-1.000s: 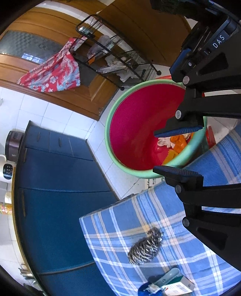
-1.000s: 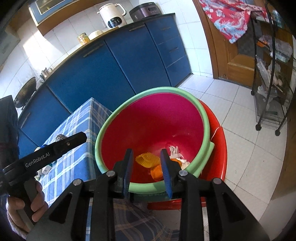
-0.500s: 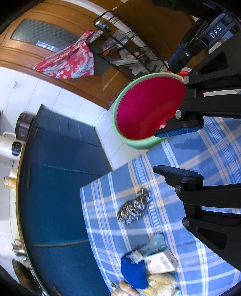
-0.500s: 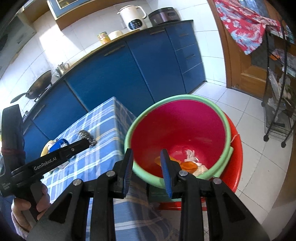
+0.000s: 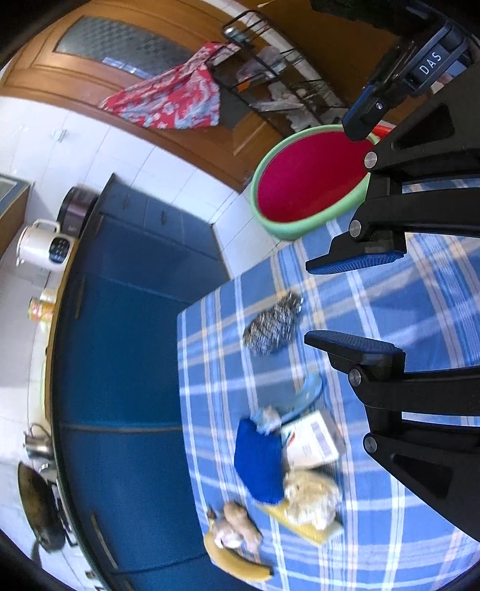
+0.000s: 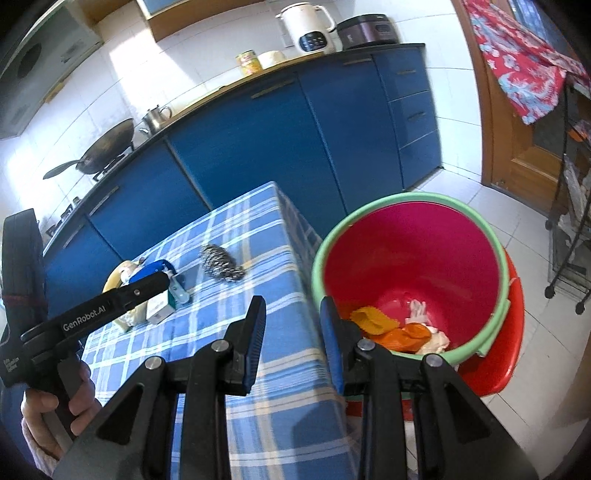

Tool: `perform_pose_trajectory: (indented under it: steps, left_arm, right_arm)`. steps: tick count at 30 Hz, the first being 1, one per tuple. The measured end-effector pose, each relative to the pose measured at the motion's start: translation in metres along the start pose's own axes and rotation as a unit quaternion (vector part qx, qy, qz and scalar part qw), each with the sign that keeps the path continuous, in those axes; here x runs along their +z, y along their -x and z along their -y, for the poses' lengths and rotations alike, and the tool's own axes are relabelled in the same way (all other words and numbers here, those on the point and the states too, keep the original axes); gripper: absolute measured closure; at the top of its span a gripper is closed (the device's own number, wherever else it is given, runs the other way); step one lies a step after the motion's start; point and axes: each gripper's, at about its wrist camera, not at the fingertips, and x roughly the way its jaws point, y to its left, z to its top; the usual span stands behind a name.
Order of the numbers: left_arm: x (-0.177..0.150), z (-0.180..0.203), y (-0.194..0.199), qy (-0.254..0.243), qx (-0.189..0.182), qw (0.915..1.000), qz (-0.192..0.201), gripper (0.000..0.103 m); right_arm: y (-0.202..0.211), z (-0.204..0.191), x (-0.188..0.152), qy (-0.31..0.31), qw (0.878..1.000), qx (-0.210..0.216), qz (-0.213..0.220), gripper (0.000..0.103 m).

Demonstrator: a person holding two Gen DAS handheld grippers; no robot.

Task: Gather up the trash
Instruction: 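Move both open tools back over the table, then grasp the yellow foam sleeve on the table with the left tool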

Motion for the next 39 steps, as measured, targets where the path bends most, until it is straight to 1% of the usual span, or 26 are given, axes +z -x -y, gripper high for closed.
perform_pose_trajectory:
  steps: [5, 9, 14, 23, 27, 35, 39]
  left_arm:
    - [0.005, -0.028, 0.016, 0.020, 0.023, 0.9994, 0.018, 0.071]
    - [0.009, -0.050, 0.026, 0.032, 0.042, 0.9983, 0.025, 0.071]
    - [0.012, -0.075, 0.034, 0.034, 0.069, 0.9966, 0.029, 0.071]
    - [0.015, -0.122, 0.029, 0.057, 0.110, 0.9923, 0.002, 0.071]
    - [0.016, -0.138, 0.020, 0.062, 0.120, 0.9908, -0.013, 0.069]
    - [0.022, -0.154, -0.003, 0.050, 0.146, 0.9873, -0.035, 0.065]
    - [0.023, -0.162, -0.012, 0.048, 0.150, 0.9865, -0.044, 0.064]
  right_arm:
    - [-0.006, -0.021, 0.000, 0.017, 1.000, 0.010, -0.007, 0.070]
    - [-0.011, -0.035, 0.000, 0.028, 0.999, 0.017, -0.011, 0.069]
    - [-0.019, -0.049, -0.003, 0.037, 0.999, 0.024, -0.021, 0.067]
    - [-0.033, -0.067, -0.005, 0.051, 0.998, 0.028, -0.034, 0.067]
    - [-0.038, -0.073, -0.005, 0.055, 0.998, 0.026, -0.035, 0.067]
    - [-0.050, -0.077, -0.003, 0.050, 0.998, 0.014, -0.040, 0.067]
    - [-0.057, -0.080, -0.001, 0.053, 0.998, 0.007, -0.044, 0.067]
